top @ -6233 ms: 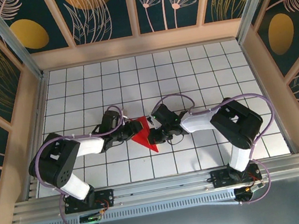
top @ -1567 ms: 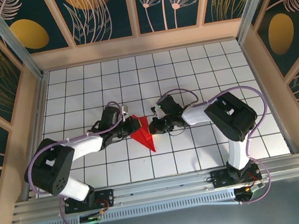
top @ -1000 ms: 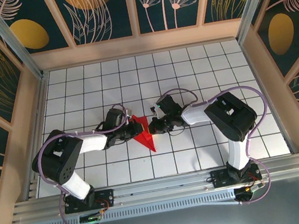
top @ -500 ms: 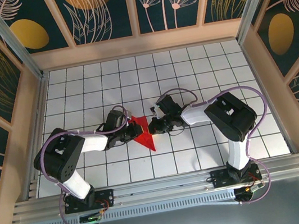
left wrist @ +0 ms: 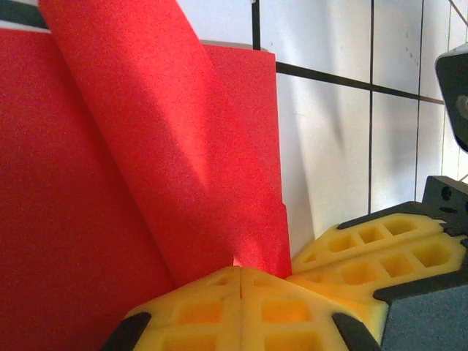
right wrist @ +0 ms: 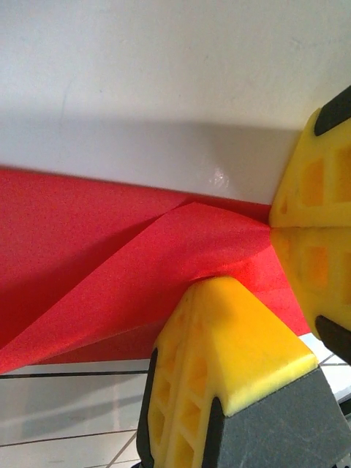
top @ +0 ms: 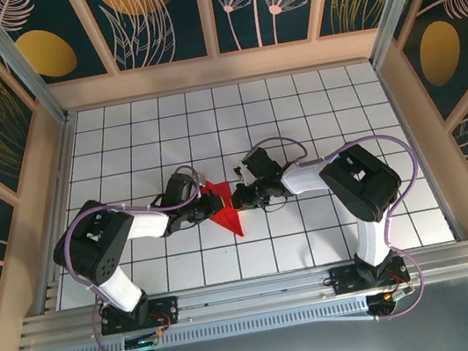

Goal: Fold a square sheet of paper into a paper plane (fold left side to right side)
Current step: Fourth fold the wing at the center of the table.

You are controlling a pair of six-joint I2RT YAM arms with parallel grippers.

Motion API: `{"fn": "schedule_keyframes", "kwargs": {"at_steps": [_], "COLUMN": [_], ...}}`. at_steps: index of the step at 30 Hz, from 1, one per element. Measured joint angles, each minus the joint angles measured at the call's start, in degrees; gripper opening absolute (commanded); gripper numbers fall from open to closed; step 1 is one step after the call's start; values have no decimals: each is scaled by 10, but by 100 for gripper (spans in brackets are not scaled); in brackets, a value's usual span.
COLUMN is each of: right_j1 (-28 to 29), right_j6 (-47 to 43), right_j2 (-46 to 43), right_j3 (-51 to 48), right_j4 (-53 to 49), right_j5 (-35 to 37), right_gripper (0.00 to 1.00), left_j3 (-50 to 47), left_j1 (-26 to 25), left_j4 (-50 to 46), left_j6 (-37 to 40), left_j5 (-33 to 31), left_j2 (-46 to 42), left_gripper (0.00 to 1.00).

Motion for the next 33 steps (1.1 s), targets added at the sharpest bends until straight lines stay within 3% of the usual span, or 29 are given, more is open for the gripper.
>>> {"fn": "schedule_keyframes", "kwargs": {"at_steps": [7,11,13,16,25,33], "right_j1": [-2,-5,-7,-8,23,54], "right_j6": [-1,-2,-2,-11,2,27], "right_j2": [-23,-65,-89,-127,-163,-107], "right_j3": [0,-3,-9,-26,-88,-93], "right_j4": [-8,-13,-15,-18,-8,40], "right_j5": [19,30,36,34,-26,-47], "right_gripper": [22,23,18,0,0,0], "left_j3": [0,0,0,0,2,5], "left_j1": [0,0,0,0,-2,-3], "left_j4": [4,5,5,5,4,-1], "left_j6": [4,5,7,9,13,14], "left_j5": [-1,-2,-2,-3,-9,-13], "left_j2": [2,2,2,2,2,2], "left_gripper": [0,0,0,0,0,0]}}
